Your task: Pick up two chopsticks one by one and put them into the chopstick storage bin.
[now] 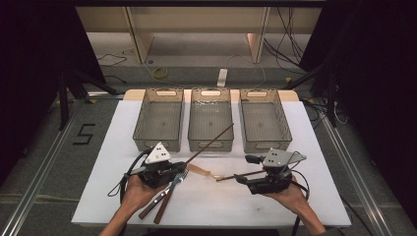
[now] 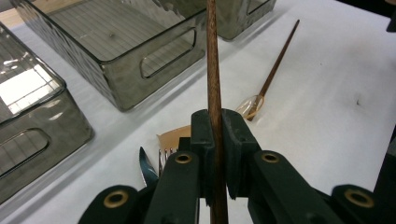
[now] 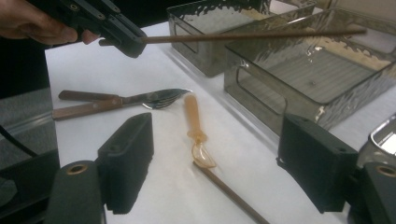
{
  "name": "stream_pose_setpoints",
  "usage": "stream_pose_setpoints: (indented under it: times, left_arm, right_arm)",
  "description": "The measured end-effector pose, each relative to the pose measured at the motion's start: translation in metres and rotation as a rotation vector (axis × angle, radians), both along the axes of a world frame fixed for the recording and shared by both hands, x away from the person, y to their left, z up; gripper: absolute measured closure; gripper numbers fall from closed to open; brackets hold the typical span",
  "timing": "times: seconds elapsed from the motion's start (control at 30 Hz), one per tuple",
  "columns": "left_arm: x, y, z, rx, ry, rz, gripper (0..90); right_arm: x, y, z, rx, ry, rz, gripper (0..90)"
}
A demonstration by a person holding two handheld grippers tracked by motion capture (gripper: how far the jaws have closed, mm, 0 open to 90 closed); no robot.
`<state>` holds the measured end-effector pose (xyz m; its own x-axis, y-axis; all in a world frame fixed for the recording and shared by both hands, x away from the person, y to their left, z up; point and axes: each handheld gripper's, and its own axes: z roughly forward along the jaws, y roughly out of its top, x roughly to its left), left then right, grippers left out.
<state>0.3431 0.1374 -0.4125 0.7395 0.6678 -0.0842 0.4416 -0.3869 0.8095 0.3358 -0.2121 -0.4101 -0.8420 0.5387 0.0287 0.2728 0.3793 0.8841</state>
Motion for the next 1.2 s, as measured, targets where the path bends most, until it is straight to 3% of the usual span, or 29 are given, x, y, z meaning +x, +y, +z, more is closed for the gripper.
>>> stream_pose_setpoints:
  times: [0.2, 0.27, 0.37, 0.77, 1.0, 1.2]
  left_arm:
    - [0.005, 0.007, 0.003, -0.013, 0.002, 0.035, 83.6]
    - [0.007, 0.011, 0.005, -0.043, 0.007, 0.034, 83.6]
    - [0.012, 0.016, 0.008, -0.032, -0.006, 0.059, 83.6]
    - [0.048, 0.042, 0.017, -0.053, -0.034, 0.214, 83.5]
    - [0.071, 0.054, 0.017, -0.055, -0.028, 0.294, 83.6]
    - [0.088, 0.062, 0.019, -0.051, -0.023, 0.333, 83.5]
  right_arm:
    - [-0.004, -0.008, -0.005, 0.025, 0.033, -0.031, 24.1]
    - [-0.006, -0.010, -0.006, 0.020, 0.029, -0.036, 24.1]
    - [-0.010, -0.011, -0.006, 0.015, 0.031, -0.037, 23.9]
    - [-0.019, -0.018, -0.011, -0.001, 0.040, -0.053, 23.0]
    - [-0.023, -0.019, -0.011, -0.012, 0.036, -0.054, 23.0]
    - [-0.025, -0.021, -0.011, -0.006, 0.041, -0.050, 23.0]
